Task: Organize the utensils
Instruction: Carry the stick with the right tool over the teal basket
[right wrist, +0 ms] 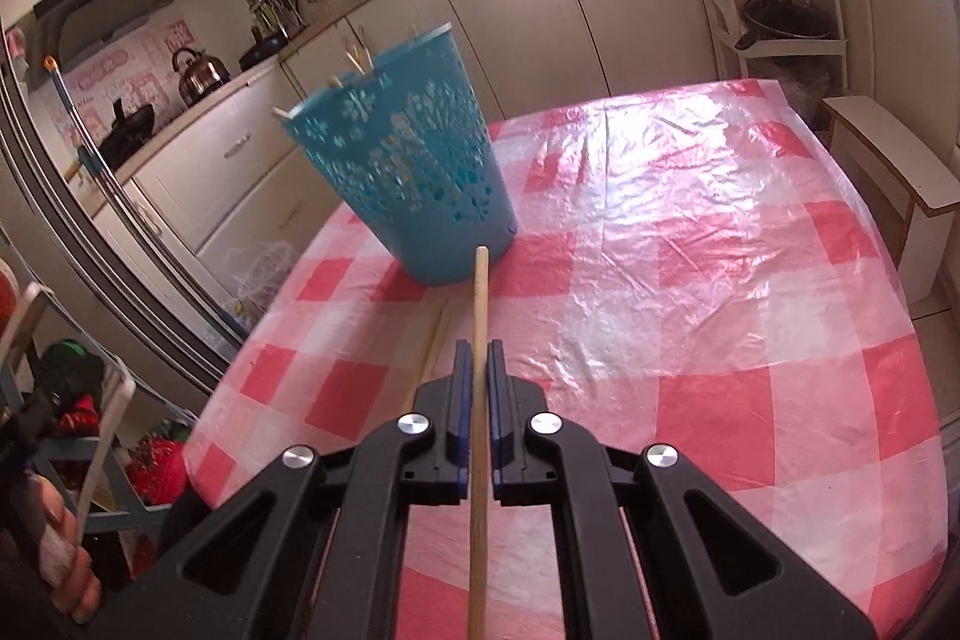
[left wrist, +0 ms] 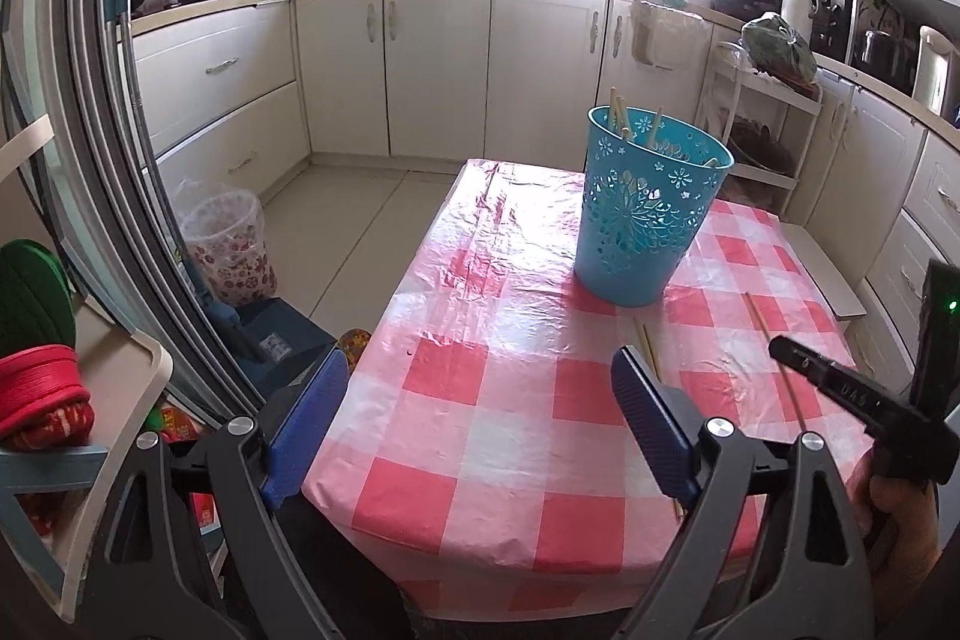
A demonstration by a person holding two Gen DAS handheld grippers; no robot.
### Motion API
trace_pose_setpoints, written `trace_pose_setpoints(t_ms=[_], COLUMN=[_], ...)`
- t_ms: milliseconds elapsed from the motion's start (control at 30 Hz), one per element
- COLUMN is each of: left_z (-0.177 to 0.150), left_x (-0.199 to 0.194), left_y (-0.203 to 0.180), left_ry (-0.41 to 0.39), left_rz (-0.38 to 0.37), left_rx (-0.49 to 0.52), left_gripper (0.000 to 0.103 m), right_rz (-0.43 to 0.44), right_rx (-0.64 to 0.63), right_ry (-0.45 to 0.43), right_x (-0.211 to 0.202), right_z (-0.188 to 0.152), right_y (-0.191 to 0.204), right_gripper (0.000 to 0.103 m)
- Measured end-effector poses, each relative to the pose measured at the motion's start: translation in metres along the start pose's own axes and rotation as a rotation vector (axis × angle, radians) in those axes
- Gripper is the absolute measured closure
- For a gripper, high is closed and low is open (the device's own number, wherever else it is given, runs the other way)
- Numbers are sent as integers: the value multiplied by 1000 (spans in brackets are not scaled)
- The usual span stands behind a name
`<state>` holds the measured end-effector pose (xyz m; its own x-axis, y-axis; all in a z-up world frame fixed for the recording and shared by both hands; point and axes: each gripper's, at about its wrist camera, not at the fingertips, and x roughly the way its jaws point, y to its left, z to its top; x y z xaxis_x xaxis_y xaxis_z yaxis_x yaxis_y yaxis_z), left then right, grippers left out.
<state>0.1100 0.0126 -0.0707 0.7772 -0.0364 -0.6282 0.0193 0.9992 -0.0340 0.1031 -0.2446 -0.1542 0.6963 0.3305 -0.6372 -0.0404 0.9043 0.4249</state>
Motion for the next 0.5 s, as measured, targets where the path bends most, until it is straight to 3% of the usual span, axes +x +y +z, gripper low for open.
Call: trace_pose_setpoints(t_ms=[167, 500], left_z=[0, 0], left_x=[4, 19], left_y=[-3, 2], left_ry=[12, 38], left_rz=[-7, -12], left_rx=[2, -18], left_gripper=[18, 18], right_rz=[92, 231], right_rx=[28, -11], right_ry=[-110, -364], right_x=[-18, -3], right_z=[36, 158], right_y=[16, 71], right_gripper=[97, 97])
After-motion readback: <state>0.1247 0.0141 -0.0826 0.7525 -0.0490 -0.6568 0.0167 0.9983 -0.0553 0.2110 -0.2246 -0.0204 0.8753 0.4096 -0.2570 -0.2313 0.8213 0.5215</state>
